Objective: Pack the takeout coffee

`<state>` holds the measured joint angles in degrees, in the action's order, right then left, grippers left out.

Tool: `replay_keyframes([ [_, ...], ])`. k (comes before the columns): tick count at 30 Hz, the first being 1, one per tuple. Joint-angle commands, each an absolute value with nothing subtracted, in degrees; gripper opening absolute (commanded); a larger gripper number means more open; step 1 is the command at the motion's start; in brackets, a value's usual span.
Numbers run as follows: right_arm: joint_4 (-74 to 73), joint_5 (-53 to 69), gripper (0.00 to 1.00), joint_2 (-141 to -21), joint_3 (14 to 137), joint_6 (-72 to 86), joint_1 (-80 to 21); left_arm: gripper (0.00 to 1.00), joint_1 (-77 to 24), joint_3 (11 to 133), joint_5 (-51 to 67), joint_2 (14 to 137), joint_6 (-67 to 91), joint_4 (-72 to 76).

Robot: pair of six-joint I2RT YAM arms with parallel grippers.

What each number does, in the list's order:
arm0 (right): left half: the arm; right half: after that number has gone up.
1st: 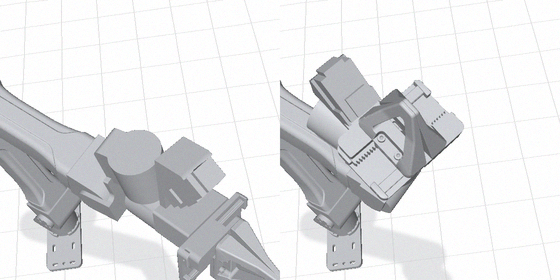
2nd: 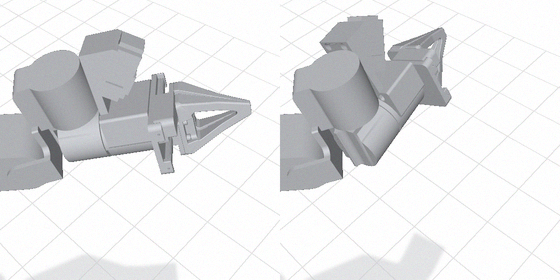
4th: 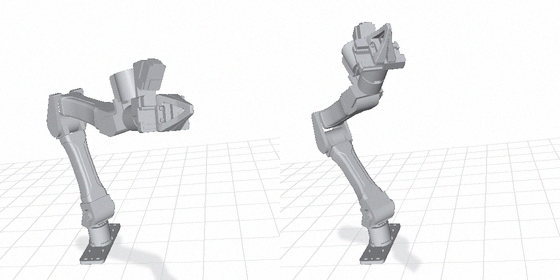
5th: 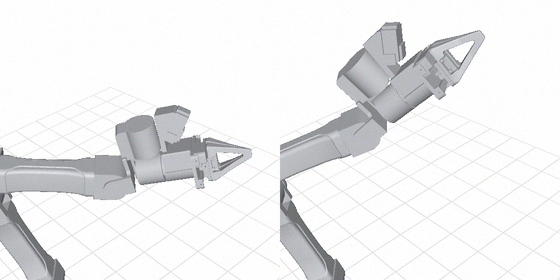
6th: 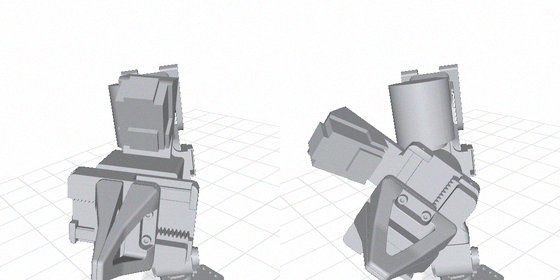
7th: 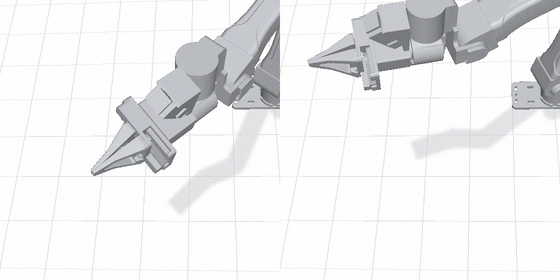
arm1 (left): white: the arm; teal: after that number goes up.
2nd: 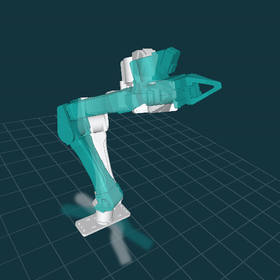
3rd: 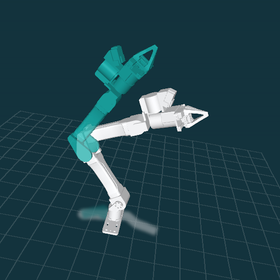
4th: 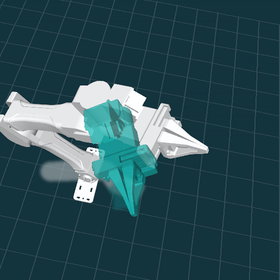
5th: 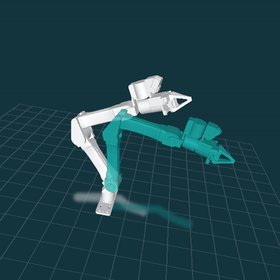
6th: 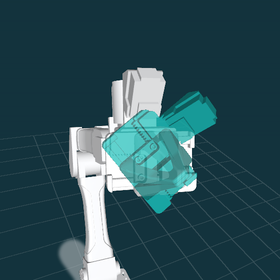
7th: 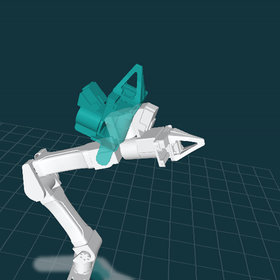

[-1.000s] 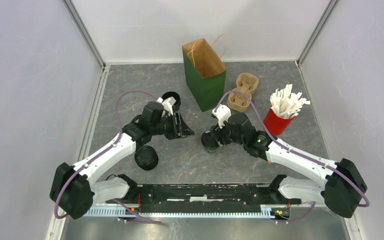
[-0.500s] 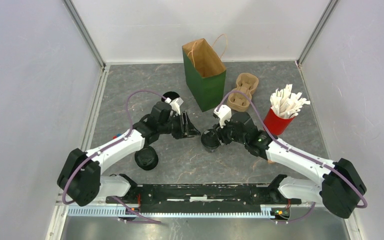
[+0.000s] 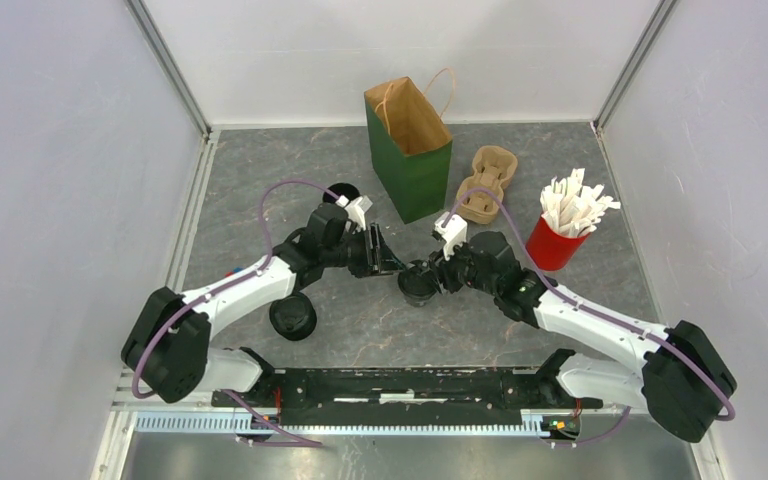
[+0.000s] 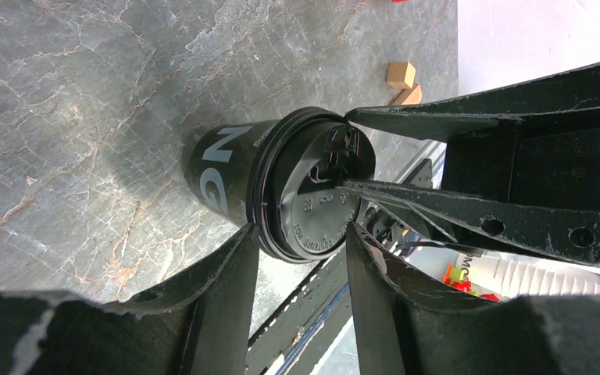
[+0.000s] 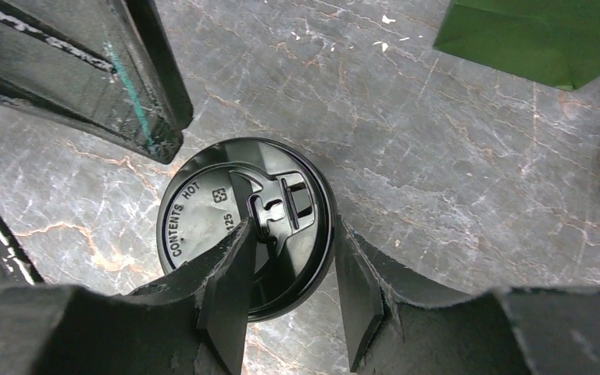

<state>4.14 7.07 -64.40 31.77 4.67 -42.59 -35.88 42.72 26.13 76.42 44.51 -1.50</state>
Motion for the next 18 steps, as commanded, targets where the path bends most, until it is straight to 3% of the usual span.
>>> replay_keyframes([
  [1, 3.87, 10.41, 0.47, -63.91, 28.55, 7.79, -42.54, 0.52, -36.38, 42.10, 27.35, 77.09, 44.32, 1.41],
  [18, 6.42, 10.60, 0.47, -62.49, 26.81, 10.46, -42.56, 0.55, -39.08, 42.50, 27.88, 81.10, 40.53, 0.64],
])
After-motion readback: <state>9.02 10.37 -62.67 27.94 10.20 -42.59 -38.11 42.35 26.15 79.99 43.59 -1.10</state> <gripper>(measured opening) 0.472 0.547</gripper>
